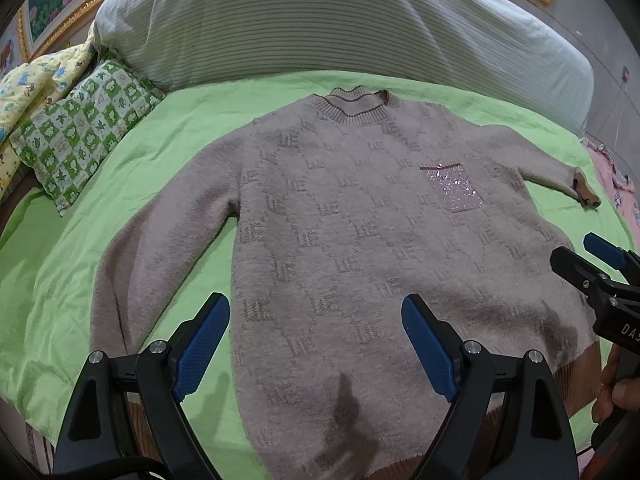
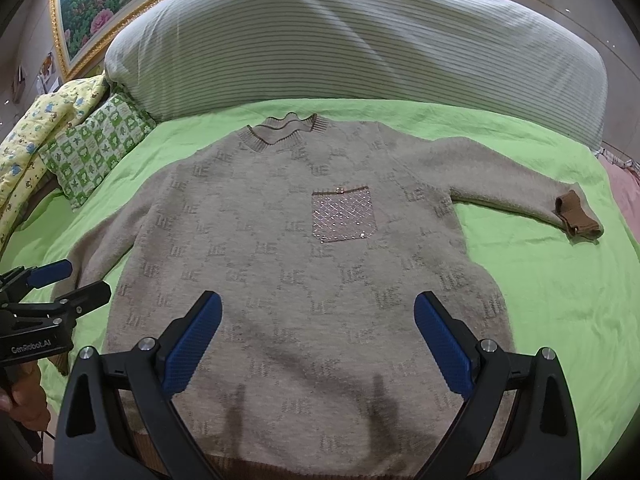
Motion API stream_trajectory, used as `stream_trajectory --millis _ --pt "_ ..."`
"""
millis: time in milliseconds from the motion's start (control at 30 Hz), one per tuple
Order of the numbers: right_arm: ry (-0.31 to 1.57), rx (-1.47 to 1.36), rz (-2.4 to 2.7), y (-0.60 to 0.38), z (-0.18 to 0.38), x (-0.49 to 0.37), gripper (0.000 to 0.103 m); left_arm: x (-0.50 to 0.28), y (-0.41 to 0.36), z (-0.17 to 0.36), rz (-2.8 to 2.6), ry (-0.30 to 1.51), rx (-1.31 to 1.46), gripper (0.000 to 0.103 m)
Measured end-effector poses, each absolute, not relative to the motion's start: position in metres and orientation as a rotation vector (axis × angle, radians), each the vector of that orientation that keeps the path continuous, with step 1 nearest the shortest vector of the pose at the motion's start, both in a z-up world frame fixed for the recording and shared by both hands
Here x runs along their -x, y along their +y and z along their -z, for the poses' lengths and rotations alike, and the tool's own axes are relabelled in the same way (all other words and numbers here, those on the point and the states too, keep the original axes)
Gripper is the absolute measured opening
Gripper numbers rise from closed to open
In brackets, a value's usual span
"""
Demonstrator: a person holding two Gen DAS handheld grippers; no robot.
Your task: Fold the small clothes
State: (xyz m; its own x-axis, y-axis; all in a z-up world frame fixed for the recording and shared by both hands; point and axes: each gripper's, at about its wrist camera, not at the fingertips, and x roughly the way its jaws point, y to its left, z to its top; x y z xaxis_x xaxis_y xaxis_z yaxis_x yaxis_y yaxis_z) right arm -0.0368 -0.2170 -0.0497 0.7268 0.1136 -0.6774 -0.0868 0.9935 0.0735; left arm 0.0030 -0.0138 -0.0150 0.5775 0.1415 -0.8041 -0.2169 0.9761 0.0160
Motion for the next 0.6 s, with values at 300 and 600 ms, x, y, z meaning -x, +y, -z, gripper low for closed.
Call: stream_trajectory --millis 300,600 --pt "0.761 -0.103 0.015 -0.288 0.048 0.009 0.097 -0.039 -0.009 0.021 -0.219 0.974 0.133 0.089" --pt "0.741 -0.149 0.259 -0.4 0.039 -0.031 0.097 -0.094 -0.012 0.03 -0.226 1.01 0.135 0.089"
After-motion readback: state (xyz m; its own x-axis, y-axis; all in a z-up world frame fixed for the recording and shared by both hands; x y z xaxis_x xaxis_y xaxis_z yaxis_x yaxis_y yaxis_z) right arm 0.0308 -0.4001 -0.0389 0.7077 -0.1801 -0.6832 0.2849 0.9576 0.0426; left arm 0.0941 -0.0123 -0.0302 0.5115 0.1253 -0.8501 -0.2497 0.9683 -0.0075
